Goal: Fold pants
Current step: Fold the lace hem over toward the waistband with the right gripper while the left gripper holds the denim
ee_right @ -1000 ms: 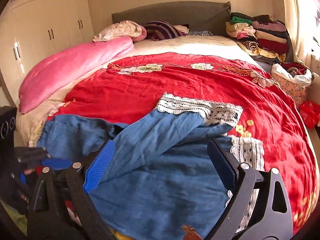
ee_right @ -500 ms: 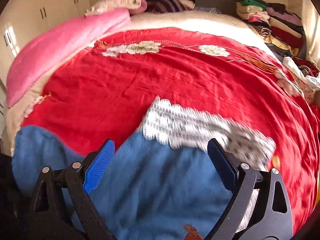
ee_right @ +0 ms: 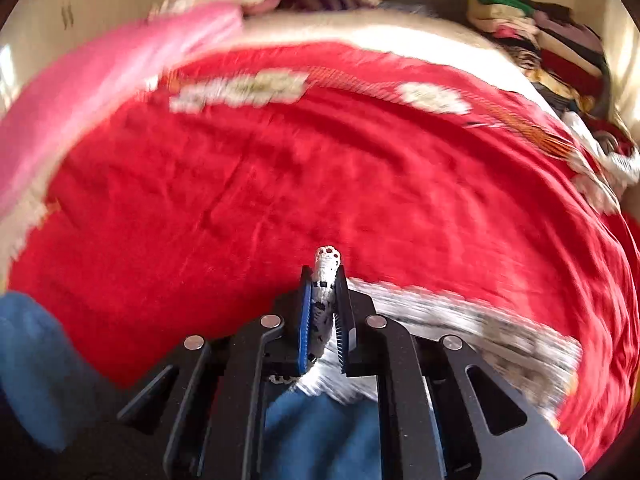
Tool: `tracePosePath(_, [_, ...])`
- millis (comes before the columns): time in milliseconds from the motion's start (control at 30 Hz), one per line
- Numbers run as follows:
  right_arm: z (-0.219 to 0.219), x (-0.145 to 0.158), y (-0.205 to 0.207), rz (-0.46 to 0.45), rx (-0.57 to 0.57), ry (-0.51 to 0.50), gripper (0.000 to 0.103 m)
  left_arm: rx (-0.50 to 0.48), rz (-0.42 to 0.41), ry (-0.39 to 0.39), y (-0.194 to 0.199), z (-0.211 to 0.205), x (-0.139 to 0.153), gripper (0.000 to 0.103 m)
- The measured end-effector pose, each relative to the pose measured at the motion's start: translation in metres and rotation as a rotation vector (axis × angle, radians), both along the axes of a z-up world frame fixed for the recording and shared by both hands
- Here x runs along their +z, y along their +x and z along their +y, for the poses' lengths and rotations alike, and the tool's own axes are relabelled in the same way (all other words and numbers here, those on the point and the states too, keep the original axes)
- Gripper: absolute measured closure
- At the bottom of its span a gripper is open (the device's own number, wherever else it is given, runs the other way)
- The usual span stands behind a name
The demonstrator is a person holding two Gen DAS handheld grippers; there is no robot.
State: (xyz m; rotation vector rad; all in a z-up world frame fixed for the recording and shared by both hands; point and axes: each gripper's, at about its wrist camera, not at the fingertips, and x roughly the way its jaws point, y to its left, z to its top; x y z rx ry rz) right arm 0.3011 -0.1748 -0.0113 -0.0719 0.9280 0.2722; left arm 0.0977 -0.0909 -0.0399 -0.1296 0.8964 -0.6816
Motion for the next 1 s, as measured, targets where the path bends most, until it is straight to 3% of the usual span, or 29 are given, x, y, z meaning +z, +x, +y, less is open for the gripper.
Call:
tracePosePath(200, [-0.098,0.046,-0.059,-0.079,-0.122,0.248,0.098,0.046,-0.019,0.011,0.001,0.009,0.000,0.083])
tracePosePath(300, [-0.136,0.060,-0.091,-0.110,-0.185,0.311,0.098,0.072,-0.053,0.023,0.002,0.015,0.004,0.083])
tracePosePath(400, [-0.166,0.063,-0.128,-0.111,-0.224,0.399,0.098,0.063,-0.069,0.025,0.003,0.018,0.008,0.097])
tracePosePath(600, [-0.188,0.046,-0.202,-0.080,-0.266,0.458,0.098,0.034,-0.174,0.110,-0.015,0.019,0.020,0.099])
tracePosePath(733, [-0.194,0.016,-0.241,-0.003,-0.305,0.510,0.098,0.000,-0.196,0.150,-0.027,0.022,0.019,0.099])
tracePosePath(867, [-0.204,-0.011,-0.256,0.062,-0.355,0.535,0.098,-0.016,-0.170,0.164,-0.032,0.023,0.012,0.099])
tracePosePath(1000, [-0.204,-0.017,-0.264,0.067,-0.360,0.530,0.098,-0.038,-0.178,0.190,-0.039,0.017,0.011,0.099])
